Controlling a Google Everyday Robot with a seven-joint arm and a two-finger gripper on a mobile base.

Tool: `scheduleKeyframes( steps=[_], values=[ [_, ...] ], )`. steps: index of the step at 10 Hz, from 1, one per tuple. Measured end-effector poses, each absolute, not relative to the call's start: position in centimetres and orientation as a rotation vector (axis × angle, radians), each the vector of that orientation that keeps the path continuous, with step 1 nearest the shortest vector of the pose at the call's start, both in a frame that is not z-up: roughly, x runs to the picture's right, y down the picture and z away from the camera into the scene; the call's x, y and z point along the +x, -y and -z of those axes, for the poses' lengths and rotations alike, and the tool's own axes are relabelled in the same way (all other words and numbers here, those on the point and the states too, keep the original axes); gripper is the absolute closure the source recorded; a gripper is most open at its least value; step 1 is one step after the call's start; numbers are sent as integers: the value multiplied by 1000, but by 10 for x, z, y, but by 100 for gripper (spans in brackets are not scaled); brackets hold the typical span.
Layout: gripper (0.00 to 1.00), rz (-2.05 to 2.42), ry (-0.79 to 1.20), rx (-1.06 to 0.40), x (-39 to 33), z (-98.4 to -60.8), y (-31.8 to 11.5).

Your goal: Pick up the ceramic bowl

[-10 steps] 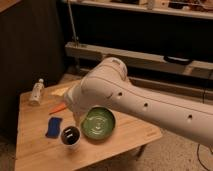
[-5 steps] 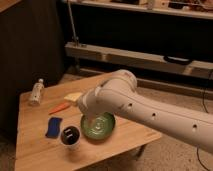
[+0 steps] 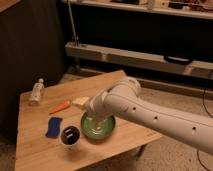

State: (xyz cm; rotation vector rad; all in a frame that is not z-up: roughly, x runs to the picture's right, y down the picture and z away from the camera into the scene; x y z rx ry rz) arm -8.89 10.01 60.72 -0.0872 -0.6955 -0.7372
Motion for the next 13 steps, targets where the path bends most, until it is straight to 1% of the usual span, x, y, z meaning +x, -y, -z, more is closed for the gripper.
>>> scheduleKeyframes(
  steps=[3,5,8,13],
  values=[
    [20,871,754,-16,-72,-616,-92],
    [20,1034,800,58,-47,-634,-67],
    [20,1147,735,64,-25,-652,-31],
    [20,1153,740,59,-24,-655,-34]
  ],
)
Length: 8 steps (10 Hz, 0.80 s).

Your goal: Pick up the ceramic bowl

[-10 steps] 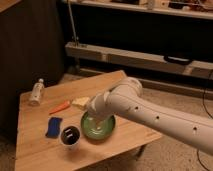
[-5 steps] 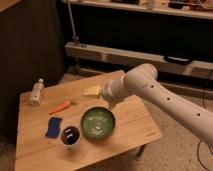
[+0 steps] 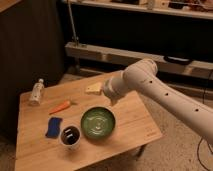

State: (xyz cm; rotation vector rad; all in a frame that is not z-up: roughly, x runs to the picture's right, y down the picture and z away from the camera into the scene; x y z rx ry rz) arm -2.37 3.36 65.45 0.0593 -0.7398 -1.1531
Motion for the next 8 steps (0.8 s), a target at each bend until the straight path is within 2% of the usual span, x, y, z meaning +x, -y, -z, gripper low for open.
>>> scheduleKeyframes(
  steps=[3,6,8],
  values=[
    [20,1204,781,33,-16,-684,-61],
    [20,1255,766,-41,24,-740,-102],
    [20,1267,755,-91,46,-756,-118]
  ],
)
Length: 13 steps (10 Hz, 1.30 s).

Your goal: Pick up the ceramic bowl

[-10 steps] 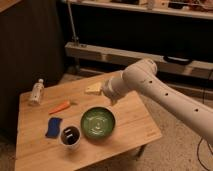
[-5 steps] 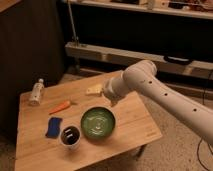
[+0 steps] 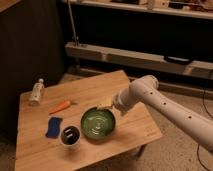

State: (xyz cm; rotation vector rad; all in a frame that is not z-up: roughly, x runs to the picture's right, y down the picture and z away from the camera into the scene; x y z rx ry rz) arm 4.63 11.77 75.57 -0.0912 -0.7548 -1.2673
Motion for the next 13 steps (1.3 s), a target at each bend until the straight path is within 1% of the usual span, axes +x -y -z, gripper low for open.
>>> scheduleKeyframes(
  steps=[3,6,7,13],
  values=[
    [21,1268,784,-128,50,-765,-132],
    [44,1269,824,-148,47,-768,-149],
    [46,1277,829,-159,46,-769,-154],
    [46,1291,787,-263,58,-777,-182]
  ],
)
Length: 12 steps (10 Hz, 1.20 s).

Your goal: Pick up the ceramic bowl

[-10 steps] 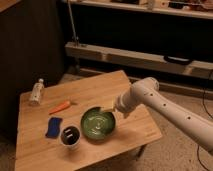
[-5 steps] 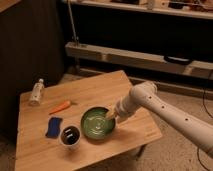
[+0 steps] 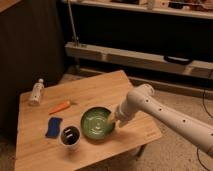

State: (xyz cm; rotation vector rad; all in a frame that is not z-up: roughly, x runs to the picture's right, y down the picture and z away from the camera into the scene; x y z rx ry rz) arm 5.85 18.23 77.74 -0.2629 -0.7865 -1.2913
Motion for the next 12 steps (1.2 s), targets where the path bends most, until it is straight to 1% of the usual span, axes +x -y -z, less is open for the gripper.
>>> scheduleKeyframes(
  steps=[5,12],
  values=[
    [46,1218,792,-286,57,-793,-201],
    [46,1186,777,-316,48,-806,-207]
  ],
)
